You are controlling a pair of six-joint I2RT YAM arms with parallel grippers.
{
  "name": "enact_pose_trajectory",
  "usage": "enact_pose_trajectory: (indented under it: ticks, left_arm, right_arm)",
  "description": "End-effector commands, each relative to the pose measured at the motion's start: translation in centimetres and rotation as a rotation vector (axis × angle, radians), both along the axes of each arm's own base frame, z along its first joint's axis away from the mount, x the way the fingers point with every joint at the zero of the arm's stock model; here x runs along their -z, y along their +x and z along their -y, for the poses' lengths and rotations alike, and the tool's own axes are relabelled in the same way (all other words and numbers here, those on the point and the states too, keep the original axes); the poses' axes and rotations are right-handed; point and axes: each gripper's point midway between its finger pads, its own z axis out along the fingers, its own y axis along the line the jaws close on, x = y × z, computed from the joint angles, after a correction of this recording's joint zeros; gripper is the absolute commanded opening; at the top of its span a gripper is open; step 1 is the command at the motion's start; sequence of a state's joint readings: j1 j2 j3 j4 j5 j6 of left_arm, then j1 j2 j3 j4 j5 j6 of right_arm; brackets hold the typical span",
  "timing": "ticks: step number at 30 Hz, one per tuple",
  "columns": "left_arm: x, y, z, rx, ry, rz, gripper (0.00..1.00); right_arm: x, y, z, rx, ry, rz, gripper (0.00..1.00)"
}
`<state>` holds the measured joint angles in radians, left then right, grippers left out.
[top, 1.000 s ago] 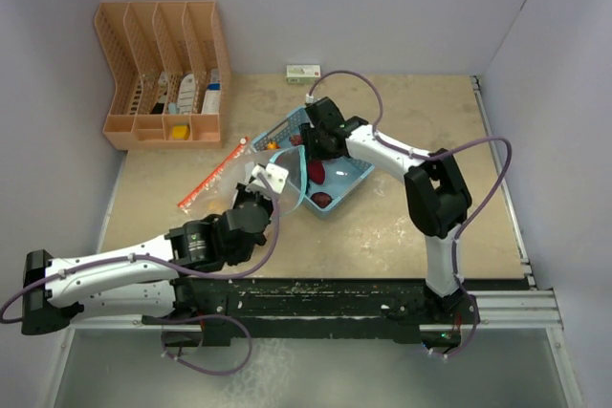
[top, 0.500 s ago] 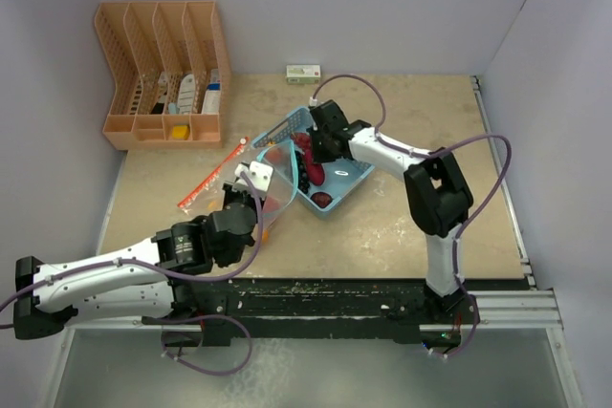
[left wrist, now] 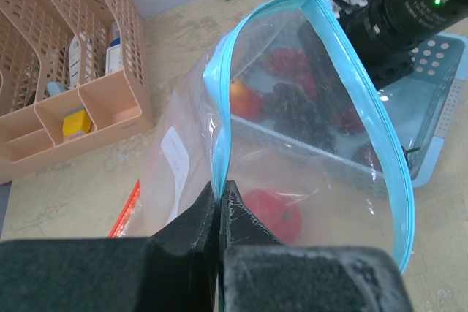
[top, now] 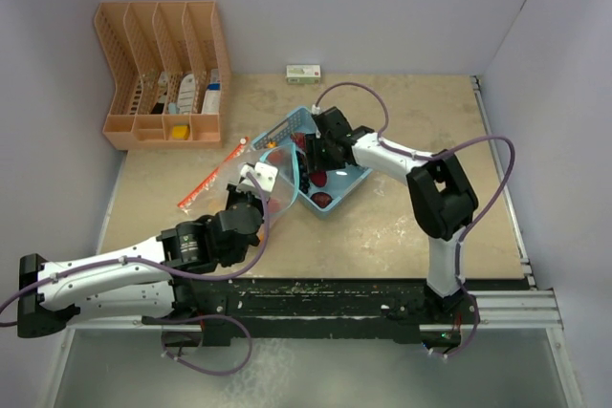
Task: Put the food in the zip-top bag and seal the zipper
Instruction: Pick up the fake vegetable from the bin.
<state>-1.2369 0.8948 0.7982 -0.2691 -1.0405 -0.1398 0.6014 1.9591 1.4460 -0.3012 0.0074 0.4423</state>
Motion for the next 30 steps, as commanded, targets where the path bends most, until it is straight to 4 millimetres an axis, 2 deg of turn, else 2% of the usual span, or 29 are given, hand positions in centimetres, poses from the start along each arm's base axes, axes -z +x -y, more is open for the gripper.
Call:
enact_pose_trajectory:
  ticks: [1,4,6,8,11,14,17,21,23,25,27,30]
  left_arm:
    - [-0.6,0.2,-0.5,-0.028,-0.050,0.016,0.00]
    - [-0.5,0.2,-0.4,-0.027,-0.053,0.014,0.00]
    - [-0.3,0.2,-0.2,-0.025,-0.050,0.011,0.00]
    - [-0.2,0.3,0.0,-0.022,-0.048,0.008,0.00]
    - [-0.1,0.5,0.5,-0.014,-0.047,0.011,0.00]
    - [0.3,0.8,1.1,-0.007,-0.049,0.015,0.00]
    - [0.7,1.3,1.9,0.003,-0.058,0.018,0.00]
    - [0.8,1.9,2.6,-0.011,-0.077,0.028,0.00]
    - [0.7,2.2,3.0,-0.012,-0.093,0.036,0.00]
    - [0.5,2.4,3.5,-0.008,-0.110,0.043,0.00]
    - [0.2,2.7,3.9,-0.002,-0.126,0.053,0.00]
    - [-0.6,3.1,4.3,-0.003,-0.152,0.069,0.00]
  right_arm:
    - [1.3,-0.8,0.1,0.005,0.006,-0.042,0.61]
    - [1.9,-1.1,0.4,0.014,-0.001,-0.054,0.59]
    - [1.6,-1.3,0.5,0.015,0.003,-0.048,0.44]
    - [0.3,-1.3,0.7,0.017,0.012,-0.021,0.30]
    - [-3.4,-1.1,1.3,0.030,0.030,0.055,0.23]
    - [-8.7,-1.5,2.0,0.035,0.085,0.168,0.21]
    - [-13.8,-2.9,2.0,0.008,0.197,0.268,0.19]
    - [-18.3,-5.4,3.0,0.027,0.320,0.348,0.19]
    - [-21.1,-6.5,3.2,0.014,0.403,0.421,0.18]
    - [-23.6,-7.1,3.2,0.007,0.483,0.494,0.18]
    - [-25.2,-8.2,2.1,-0.036,0.593,0.498,0.18]
    - [-26.1,-9.2,0.6,-0.060,0.740,0.473,0.17]
